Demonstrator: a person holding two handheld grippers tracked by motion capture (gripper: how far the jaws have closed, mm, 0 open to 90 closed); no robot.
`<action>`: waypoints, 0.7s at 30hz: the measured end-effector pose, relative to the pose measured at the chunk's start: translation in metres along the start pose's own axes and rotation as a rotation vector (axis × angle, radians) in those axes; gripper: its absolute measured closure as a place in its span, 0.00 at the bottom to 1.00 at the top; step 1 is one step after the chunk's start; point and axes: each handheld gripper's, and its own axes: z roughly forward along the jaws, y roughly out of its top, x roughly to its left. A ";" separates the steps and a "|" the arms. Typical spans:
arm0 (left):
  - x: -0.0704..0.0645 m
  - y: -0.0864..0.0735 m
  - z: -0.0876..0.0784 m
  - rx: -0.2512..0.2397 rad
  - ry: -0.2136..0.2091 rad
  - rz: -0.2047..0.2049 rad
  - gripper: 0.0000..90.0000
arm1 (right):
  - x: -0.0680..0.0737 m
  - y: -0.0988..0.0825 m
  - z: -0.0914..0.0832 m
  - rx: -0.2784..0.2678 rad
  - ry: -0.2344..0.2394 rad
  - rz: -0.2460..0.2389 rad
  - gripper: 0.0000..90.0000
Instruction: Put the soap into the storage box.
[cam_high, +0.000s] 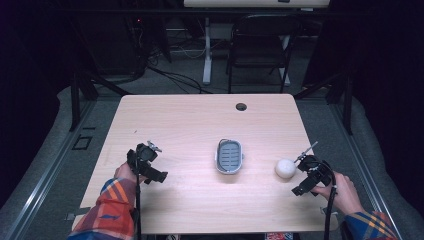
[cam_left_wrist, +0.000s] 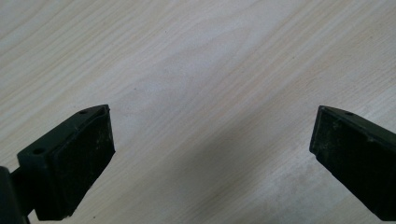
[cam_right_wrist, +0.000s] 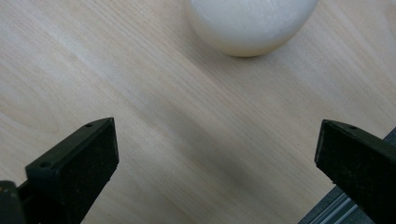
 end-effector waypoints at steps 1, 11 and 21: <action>0.000 0.000 0.000 0.000 0.001 0.000 0.00 | 0.000 0.000 0.000 0.000 0.000 0.000 0.00; -0.001 0.001 0.001 0.006 0.000 0.003 0.00 | -0.004 0.018 -0.005 0.105 -0.024 -0.087 0.00; 0.000 0.001 0.001 0.007 -0.004 0.006 0.00 | -0.006 0.035 0.001 0.039 -0.005 -0.028 0.00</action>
